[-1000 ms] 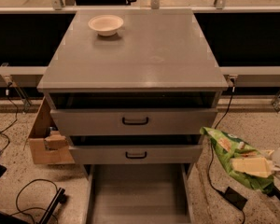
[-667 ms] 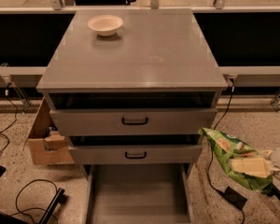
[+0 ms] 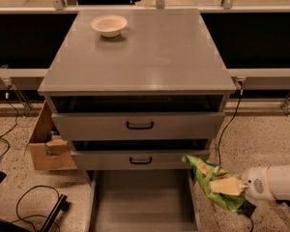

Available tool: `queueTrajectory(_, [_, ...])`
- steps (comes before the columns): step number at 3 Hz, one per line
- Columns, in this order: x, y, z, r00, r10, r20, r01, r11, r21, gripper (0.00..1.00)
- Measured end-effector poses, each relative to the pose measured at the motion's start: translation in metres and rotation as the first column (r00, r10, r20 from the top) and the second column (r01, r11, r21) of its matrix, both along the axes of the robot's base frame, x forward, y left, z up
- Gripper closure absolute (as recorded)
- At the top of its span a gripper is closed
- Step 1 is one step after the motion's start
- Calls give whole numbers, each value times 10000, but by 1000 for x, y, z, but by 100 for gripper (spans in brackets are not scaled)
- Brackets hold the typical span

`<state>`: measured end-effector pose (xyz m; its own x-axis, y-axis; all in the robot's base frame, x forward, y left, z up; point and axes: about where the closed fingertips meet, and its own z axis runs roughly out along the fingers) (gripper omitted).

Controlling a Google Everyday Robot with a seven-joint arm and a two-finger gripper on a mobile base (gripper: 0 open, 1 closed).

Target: Place green rice chip bag into bottom drawer

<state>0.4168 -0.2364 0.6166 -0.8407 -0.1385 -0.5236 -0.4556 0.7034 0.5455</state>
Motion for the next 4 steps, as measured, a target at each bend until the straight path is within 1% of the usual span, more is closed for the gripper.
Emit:
queueTrajectory(1, [-2,33,-87,9927,-84,-1201,172,9972,728,100])
queueTrajectory(2, [2,52,-137,9839,-228,-1773,424,9933,1075,100])
queueTrajectory(3, [16,79,-182,9759,-238,-2170,584,9863,1541,100])
queueTrajectory(4, [27,119,-235,9635,-77,-2676,724,9698,2329,100])
